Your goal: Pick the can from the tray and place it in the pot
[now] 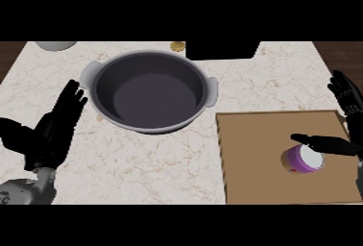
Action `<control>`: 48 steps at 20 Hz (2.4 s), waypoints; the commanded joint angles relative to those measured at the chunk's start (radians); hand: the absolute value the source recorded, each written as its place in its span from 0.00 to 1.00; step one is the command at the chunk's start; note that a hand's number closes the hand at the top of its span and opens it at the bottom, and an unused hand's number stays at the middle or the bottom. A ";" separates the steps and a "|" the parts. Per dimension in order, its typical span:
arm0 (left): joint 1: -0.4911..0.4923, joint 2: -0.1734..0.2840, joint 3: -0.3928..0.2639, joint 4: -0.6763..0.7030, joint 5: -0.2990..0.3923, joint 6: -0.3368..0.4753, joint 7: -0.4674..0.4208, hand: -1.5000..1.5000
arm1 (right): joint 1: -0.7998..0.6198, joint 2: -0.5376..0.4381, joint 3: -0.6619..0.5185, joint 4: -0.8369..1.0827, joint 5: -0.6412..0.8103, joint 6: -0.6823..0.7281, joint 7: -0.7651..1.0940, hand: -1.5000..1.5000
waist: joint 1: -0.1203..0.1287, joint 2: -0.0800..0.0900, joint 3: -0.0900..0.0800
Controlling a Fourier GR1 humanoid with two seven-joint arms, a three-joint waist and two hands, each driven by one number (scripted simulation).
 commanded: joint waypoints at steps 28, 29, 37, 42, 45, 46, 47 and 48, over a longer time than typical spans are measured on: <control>-0.015 -0.093 -0.017 -0.063 -0.075 -0.039 0.115 0.50 | 0.422 -0.472 -0.264 -0.719 -0.011 0.398 0.811 0.00 | 0.048 0.008 0.006; 0.003 -0.091 -0.036 -0.087 -0.086 -0.038 0.117 0.50 | 0.323 -0.473 -0.134 -0.700 0.035 0.328 0.892 0.00 | 0.067 0.012 0.005; -0.013 -0.124 0.010 -0.060 -0.100 -0.070 0.133 0.50 | 0.396 -0.386 -0.068 -0.683 0.175 0.458 0.901 0.00 | 0.046 0.008 0.006; -0.050 -0.136 0.085 0.009 -0.104 -0.133 0.125 0.50 | 0.316 -0.279 -0.008 -0.661 0.285 0.477 0.950 0.00 | 0.046 0.009 0.006; -0.006 -0.188 0.054 0.024 -0.152 -0.116 0.073 0.50 | 0.285 -0.228 -0.025 -0.555 0.355 0.456 0.859 0.00 | 0.047 0.009 0.006; 0.007 -0.185 0.046 -0.044 -0.174 -0.107 0.117 0.50 | 0.355 -0.192 -0.025 -0.701 0.365 0.466 0.921 0.00 | 0.043 0.007 0.006; 0.026 -0.165 0.104 -0.001 -0.111 -0.177 0.074 0.50 | 0.304 -0.185 -0.014 -0.712 0.349 0.479 0.983 0.00 | 0.045 0.008 0.005; -0.015 -0.200 0.077 0.002 -0.159 -0.146 0.102 0.50 | 0.258 -0.159 0.000 -0.661 0.377 0.487 0.958 0.00 | 0.046 0.008 0.006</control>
